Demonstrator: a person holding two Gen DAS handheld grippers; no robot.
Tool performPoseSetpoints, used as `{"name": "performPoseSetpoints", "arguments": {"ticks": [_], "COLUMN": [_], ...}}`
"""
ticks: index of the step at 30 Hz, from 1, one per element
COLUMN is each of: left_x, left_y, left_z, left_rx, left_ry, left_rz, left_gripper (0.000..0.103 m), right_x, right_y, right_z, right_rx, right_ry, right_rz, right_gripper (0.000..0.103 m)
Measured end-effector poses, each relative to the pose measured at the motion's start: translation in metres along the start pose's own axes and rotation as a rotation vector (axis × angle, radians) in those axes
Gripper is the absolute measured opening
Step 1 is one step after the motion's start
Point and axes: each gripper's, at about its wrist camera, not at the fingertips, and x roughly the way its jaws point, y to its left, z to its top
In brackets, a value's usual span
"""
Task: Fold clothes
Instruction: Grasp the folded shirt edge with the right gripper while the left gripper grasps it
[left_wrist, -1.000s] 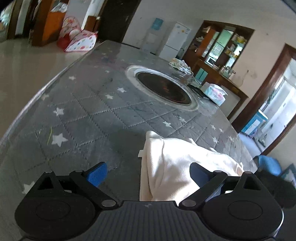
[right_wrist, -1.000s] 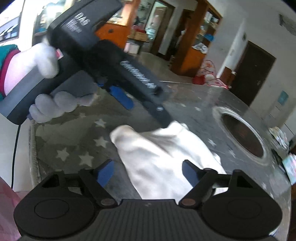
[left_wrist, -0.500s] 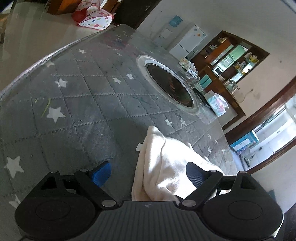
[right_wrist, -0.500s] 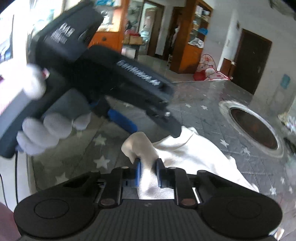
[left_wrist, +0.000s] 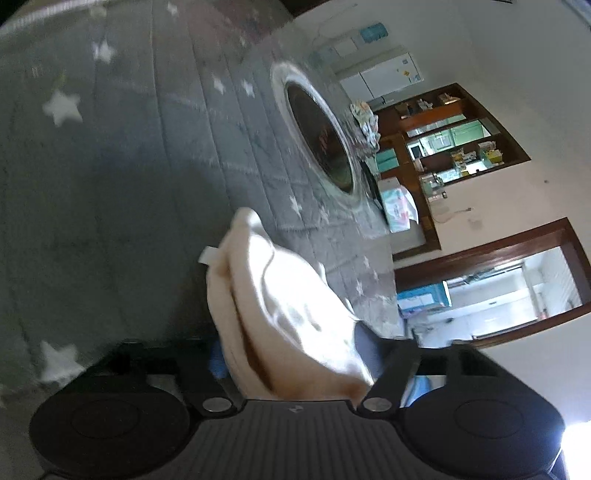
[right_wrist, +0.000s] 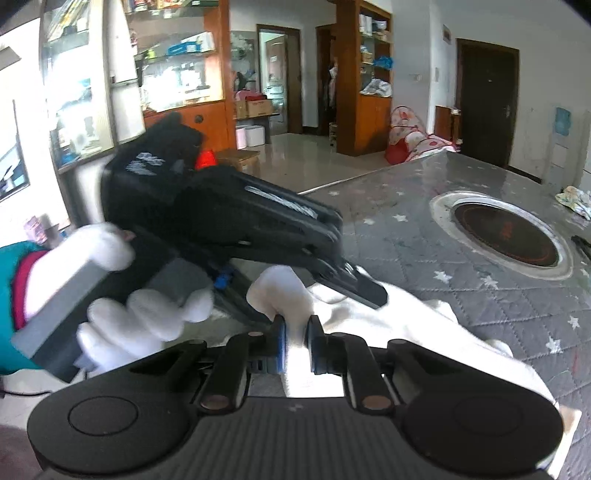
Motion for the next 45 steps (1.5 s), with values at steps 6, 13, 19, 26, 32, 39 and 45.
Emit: {"name": "performPoseSetpoints", "arguments": {"ticks": [6,13,19,26,32,39,45], "left_x": [0.006,0.005,0.007,0.009,0.010,0.011,0.016], "left_y": [0.007,0.002,-0.003,-0.014,-0.027,-0.059,-0.089], "left_z": [-0.002,-0.006,-0.009,-0.014,-0.020,-0.033,-0.044], "left_rx": [0.004,0.067,0.115,0.208,0.291,0.454,0.577], "left_ry": [0.018,0.001,-0.005,-0.010,-0.023,-0.052,-0.059], "left_rz": [0.001,0.023,0.039,0.078,0.137,0.250,0.280], "left_gripper": [0.023,0.022,0.023,0.023,0.022,0.022,0.019], "right_x": [-0.005,-0.050,-0.068,-0.057,-0.051,-0.072,-0.094], "right_y": [0.000,-0.048,-0.119,-0.158,-0.151,-0.144,-0.137], "right_z": [-0.012,-0.034,-0.069,-0.092,-0.090,-0.091,-0.083], "right_rx": [-0.007,0.173,0.375,0.534,0.529,0.559,0.534], "right_ry": [0.008,-0.037,-0.021,-0.023,-0.042,-0.124,-0.186], "right_rz": [0.001,-0.163,-0.408,-0.423,-0.342,-0.322,-0.343], "right_gripper": [0.020,0.038,0.043,0.052,0.026,0.011,0.011]}}
